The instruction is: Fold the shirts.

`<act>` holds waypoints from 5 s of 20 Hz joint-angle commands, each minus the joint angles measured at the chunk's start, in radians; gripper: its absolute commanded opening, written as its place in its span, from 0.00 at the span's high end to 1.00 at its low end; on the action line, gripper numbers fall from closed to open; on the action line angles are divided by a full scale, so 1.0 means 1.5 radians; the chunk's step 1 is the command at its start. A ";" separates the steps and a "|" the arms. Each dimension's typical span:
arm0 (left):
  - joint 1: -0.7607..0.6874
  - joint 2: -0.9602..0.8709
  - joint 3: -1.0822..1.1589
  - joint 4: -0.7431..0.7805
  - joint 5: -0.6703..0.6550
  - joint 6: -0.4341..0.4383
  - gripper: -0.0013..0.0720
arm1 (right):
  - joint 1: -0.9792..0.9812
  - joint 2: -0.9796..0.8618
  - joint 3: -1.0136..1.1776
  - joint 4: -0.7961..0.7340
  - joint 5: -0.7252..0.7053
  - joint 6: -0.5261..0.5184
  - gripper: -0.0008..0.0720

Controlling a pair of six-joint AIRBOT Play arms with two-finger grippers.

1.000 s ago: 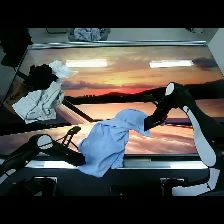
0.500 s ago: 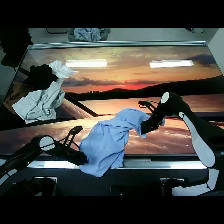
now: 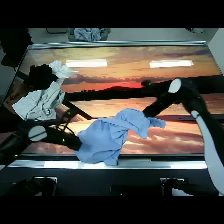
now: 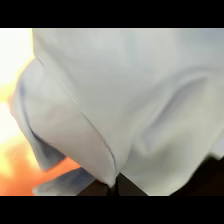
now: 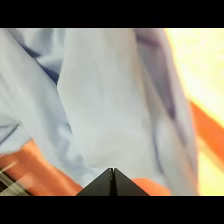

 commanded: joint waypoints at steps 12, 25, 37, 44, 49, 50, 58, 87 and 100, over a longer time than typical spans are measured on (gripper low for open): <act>-0.001 -0.017 0.097 0.148 -0.028 -0.030 0.94 | 0.001 0.071 -0.315 0.088 -0.041 0.035 0.03; -0.001 -0.016 0.097 0.148 -0.025 -0.030 0.94 | 0.001 -0.082 -0.331 0.318 -0.195 0.034 0.35; -0.001 -0.016 0.098 0.149 -0.022 -0.027 0.94 | 0.000 0.083 -0.294 0.216 -0.196 -0.039 0.93; -0.001 -0.002 0.217 0.200 -0.024 -0.020 0.94 | 0.000 0.229 -0.039 0.002 -0.139 0.039 0.93; -0.001 0.011 0.519 0.211 -0.016 -0.020 0.94 | 0.000 0.314 0.215 -0.124 -0.143 0.066 0.93; -0.001 0.011 0.584 0.210 -0.011 -0.020 0.94 | 0.000 0.331 0.260 -0.140 -0.148 0.067 0.93; -0.001 0.052 0.821 0.090 0.201 -0.021 0.94 | 0.001 0.435 0.453 -0.218 -0.205 0.154 0.93; 0.136 -0.506 0.593 0.071 0.064 -0.046 0.31 | -0.006 -0.321 0.453 -0.152 -0.116 0.252 0.61; 0.369 -0.269 0.070 -0.054 0.009 0.031 0.31 | -0.348 -0.211 0.224 -0.062 0.310 0.011 0.22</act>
